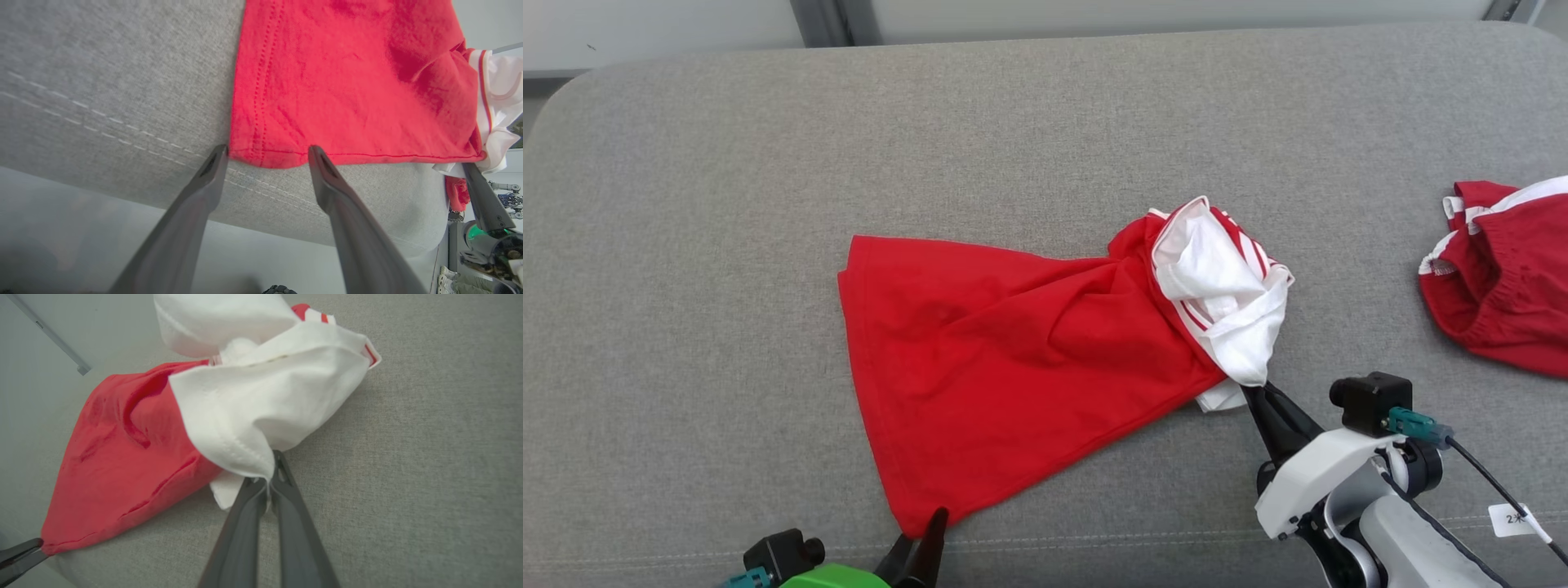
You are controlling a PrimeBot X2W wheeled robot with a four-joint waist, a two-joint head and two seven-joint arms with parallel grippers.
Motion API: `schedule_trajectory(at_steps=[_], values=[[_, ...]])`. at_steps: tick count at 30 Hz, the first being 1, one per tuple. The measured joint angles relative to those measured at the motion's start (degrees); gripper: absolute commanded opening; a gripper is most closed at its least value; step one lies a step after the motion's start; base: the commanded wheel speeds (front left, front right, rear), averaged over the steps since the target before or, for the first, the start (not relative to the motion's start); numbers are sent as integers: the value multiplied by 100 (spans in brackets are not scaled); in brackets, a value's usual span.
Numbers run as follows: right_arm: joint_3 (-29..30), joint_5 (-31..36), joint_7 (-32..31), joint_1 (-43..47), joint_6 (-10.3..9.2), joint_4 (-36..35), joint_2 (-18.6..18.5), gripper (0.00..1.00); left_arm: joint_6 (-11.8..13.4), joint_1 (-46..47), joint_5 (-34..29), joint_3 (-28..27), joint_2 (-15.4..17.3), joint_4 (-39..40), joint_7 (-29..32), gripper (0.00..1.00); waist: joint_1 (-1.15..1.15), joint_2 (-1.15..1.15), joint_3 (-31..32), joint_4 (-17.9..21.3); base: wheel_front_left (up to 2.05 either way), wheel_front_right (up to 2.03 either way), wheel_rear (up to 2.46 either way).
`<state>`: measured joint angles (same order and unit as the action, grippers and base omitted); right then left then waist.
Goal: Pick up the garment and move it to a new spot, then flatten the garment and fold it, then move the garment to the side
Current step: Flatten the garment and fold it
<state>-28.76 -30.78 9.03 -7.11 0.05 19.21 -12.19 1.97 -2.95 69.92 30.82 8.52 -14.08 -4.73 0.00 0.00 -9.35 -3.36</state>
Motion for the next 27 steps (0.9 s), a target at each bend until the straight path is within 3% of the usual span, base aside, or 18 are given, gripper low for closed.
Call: schedule_trajectory(at_steps=[2,3,4,5,15,19,24,27], values=[[0,0,-1,0,0,-4,-4,0,0,2,32,-43,0,-13,15,100,0,0,-1,11,0,0,0],[0,-1,-1,0,0,-9,-4,0,0,8,34,-65,-1,-20,14,87,0,0,-2,17,0,0,0],[0,-1,-8,0,-1,-19,-7,0,-1,15,103,-160,-38,-24,-18,38,0,0,-5,26,0,0,0],[0,-1,-8,0,-5,-23,-8,0,-20,21,119,-181,-51,-25,-38,0,0,0,-6,29,0,0,0],[-5,-1,-51,-1,-7,-55,-4,0,-259,65,441,-358,-250,144,-99,0,0,0,-27,90,0,0,0],[37,-5,-45,1,-8,-63,-5,0,-504,192,1023,-917,-398,730,-325,0,0,0,-18,107,0,0,0],[98,-52,1,10,-14,-48,-21,0,-625,891,1147,-1493,-320,1728,-526,0,0,0,63,99,0,0,0],[100,-57,1,27,-13,-40,-29,0,-599,1148,1069,-1738,-48,2081,-548,0,0,0,127,98,0,0,0]])
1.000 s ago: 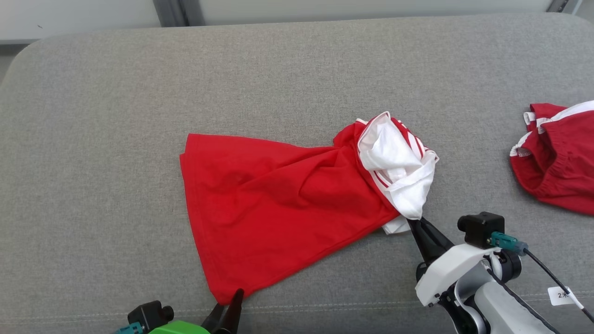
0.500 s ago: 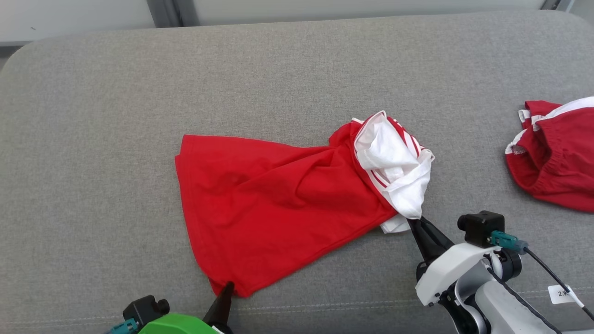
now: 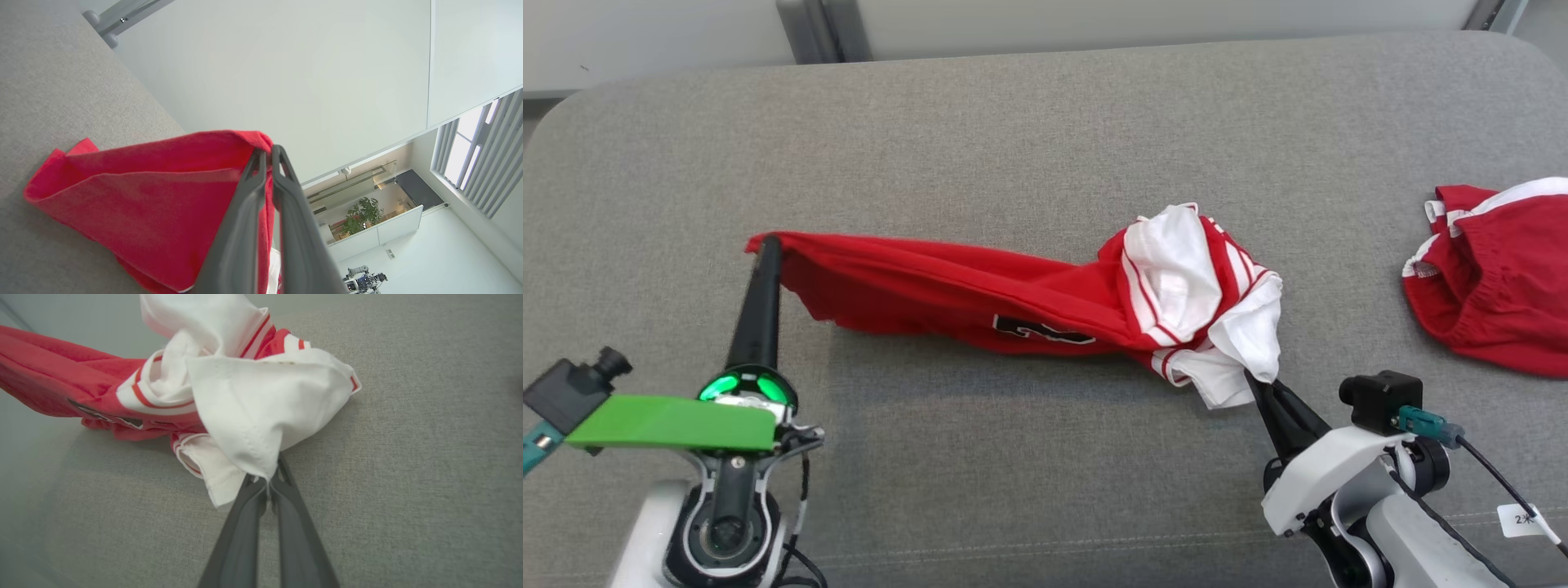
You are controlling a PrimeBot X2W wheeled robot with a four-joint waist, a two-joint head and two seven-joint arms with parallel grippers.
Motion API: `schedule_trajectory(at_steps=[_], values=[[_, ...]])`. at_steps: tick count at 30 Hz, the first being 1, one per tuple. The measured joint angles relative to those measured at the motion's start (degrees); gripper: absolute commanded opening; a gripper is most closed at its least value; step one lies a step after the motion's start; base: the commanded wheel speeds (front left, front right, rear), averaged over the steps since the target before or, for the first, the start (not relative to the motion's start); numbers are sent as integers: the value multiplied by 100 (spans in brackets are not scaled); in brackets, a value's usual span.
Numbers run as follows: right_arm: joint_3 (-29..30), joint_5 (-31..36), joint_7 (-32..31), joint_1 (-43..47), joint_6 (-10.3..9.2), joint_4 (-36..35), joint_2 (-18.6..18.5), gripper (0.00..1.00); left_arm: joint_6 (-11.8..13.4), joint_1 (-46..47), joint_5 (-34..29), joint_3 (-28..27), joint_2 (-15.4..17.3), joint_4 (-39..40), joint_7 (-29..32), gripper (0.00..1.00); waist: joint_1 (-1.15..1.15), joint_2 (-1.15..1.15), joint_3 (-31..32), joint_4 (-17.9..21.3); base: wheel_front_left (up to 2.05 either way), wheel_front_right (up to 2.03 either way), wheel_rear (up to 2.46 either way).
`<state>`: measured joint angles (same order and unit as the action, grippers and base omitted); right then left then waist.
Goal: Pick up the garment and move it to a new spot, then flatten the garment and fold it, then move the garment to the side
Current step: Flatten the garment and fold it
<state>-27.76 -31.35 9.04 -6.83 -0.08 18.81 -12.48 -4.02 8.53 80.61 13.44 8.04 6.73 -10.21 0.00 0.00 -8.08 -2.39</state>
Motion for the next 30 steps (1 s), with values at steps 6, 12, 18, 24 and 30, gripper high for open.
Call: schedule_trajectory(at_steps=[6,12,18,24,30], values=[[11,-89,4,5,7,-9,73,0,271,34,4,-376,347,269,9,0,0,0,66,121,0,0,0],[187,-191,54,30,5,-43,57,0,506,34,89,-603,426,541,58,0,0,0,73,269,0,0,0],[313,-309,102,31,7,-138,-25,0,736,35,156,-795,550,757,116,0,0,0,48,415,0,0,0],[392,-427,151,21,75,-466,-9,0,917,189,198,-880,723,837,299,0,0,0,-57,499,0,0,0],[271,-449,131,-157,224,-917,85,0,1018,592,264,-992,1002,488,532,0,0,0,-230,629,0,0,0]])
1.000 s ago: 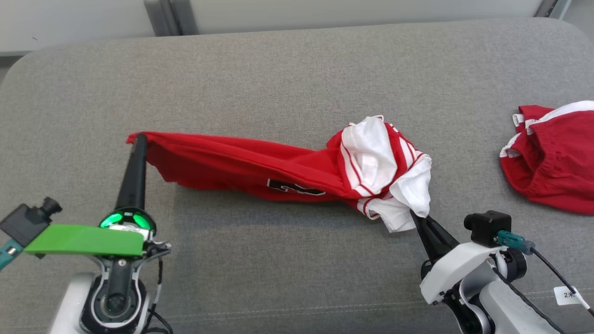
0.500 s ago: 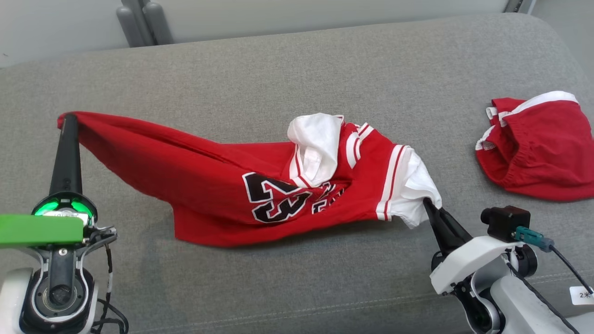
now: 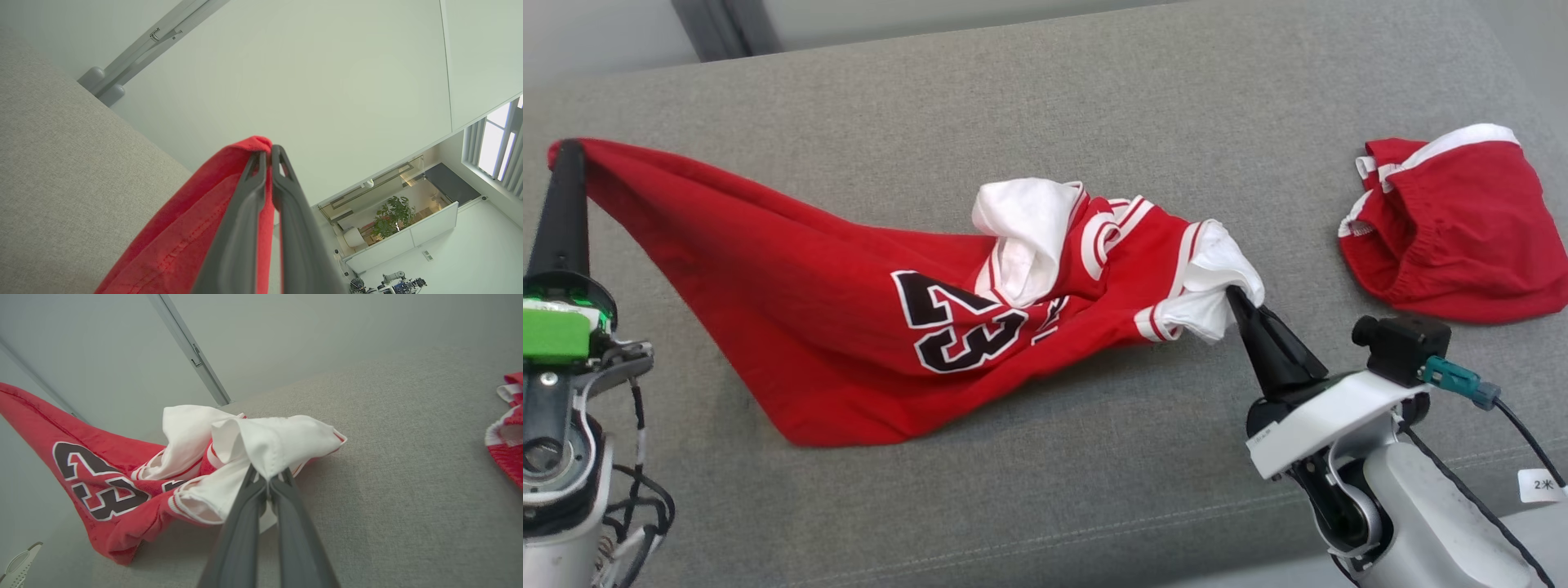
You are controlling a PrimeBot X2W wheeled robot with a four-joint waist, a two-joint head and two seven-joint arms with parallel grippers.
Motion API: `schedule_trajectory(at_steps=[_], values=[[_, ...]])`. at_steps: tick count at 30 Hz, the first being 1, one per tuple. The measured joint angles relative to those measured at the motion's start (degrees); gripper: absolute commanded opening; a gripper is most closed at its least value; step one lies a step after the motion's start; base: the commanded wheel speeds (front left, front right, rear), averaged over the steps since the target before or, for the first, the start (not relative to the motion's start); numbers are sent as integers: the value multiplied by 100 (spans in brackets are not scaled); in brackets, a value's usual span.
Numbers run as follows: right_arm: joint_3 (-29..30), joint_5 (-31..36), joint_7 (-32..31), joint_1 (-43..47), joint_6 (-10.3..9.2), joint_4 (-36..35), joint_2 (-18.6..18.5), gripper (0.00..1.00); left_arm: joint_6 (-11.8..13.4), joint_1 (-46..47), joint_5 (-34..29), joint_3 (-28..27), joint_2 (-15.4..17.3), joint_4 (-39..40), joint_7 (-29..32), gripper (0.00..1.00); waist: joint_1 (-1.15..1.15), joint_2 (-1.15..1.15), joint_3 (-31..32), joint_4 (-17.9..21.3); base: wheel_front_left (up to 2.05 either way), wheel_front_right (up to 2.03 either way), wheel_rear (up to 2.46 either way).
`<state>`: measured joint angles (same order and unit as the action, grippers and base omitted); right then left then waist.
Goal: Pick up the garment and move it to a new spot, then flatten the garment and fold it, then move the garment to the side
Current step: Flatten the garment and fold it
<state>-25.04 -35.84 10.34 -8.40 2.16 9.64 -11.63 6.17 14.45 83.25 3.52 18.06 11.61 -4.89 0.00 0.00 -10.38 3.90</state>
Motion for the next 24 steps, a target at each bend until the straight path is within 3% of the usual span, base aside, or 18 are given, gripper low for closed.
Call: schedule_trajectory(at_steps=[12,24], values=[[-686,58,-242,-533,204,-582,428,0,98,1093,-375,-92,641,-1393,339,0,0,0,-481,531,0,0,0],[-883,155,-283,-697,261,-586,524,0,81,2307,-632,216,455,-2015,309,0,0,0,-928,1035,0,0,0]])
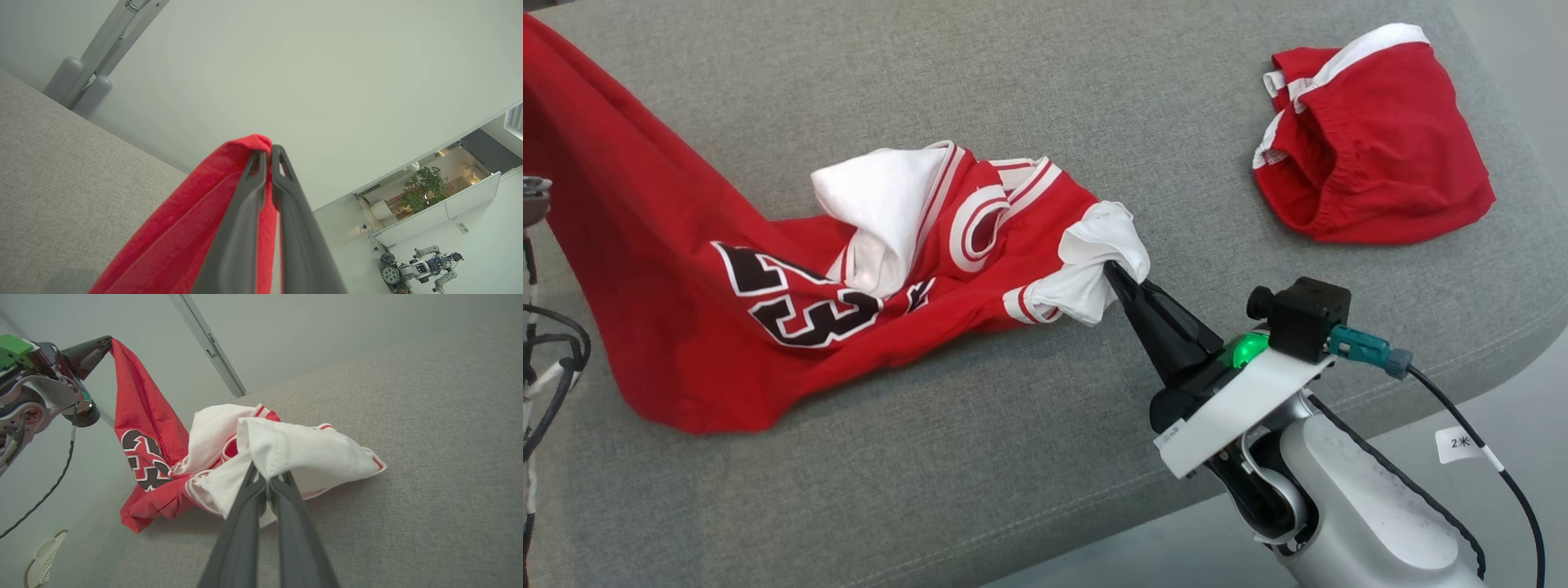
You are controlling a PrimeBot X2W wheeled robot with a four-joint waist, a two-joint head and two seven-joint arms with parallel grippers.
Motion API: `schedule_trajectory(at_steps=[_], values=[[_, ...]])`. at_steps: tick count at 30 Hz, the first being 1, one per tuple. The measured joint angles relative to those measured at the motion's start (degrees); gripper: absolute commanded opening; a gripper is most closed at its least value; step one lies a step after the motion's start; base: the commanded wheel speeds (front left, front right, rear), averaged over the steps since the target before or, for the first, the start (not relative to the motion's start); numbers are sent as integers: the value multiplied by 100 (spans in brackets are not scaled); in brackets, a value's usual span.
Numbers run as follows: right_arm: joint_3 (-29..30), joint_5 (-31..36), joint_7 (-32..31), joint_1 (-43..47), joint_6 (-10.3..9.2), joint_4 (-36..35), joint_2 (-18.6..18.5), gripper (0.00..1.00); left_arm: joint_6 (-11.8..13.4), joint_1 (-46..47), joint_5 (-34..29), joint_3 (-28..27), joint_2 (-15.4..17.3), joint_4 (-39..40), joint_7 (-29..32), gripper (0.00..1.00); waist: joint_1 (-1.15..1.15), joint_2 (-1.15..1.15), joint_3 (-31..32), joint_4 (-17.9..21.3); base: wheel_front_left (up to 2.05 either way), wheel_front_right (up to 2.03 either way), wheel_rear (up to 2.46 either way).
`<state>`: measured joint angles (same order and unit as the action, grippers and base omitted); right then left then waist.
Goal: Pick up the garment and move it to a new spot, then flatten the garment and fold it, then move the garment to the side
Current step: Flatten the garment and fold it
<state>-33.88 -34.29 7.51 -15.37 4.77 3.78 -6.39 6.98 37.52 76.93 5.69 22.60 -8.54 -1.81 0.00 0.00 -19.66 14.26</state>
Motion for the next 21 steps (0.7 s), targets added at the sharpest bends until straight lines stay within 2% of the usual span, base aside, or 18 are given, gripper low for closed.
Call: schedule_trajectory(at_steps=[7,8,10,11,16,21], values=[[-60,9,9,-101,1,16,58,0,-100,262,-156,119,40,-468,-59,1,0,0,-145,77,0,0,0],[-81,9,9,-103,1,27,66,0,-101,262,-204,169,21,-560,-59,14,0,0,-154,81,0,0,0],[-116,9,11,-107,1,44,87,0,-122,261,-232,249,-43,-727,-44,49,0,0,-166,83,0,0,0],[-129,9,27,-110,2,55,91,0,-137,260,-232,312,-76,-802,-15,100,0,0,-168,81,0,0,0],[-124,9,86,-114,1,172,93,0,-269,196,-231,594,-288,-1154,143,100,0,0,-129,37,0,0,0],[-52,8,153,-112,-1,281,86,0,-356,-120,-312,813,-144,-1341,389,100,0,0,-13,-53,0,0,0]])
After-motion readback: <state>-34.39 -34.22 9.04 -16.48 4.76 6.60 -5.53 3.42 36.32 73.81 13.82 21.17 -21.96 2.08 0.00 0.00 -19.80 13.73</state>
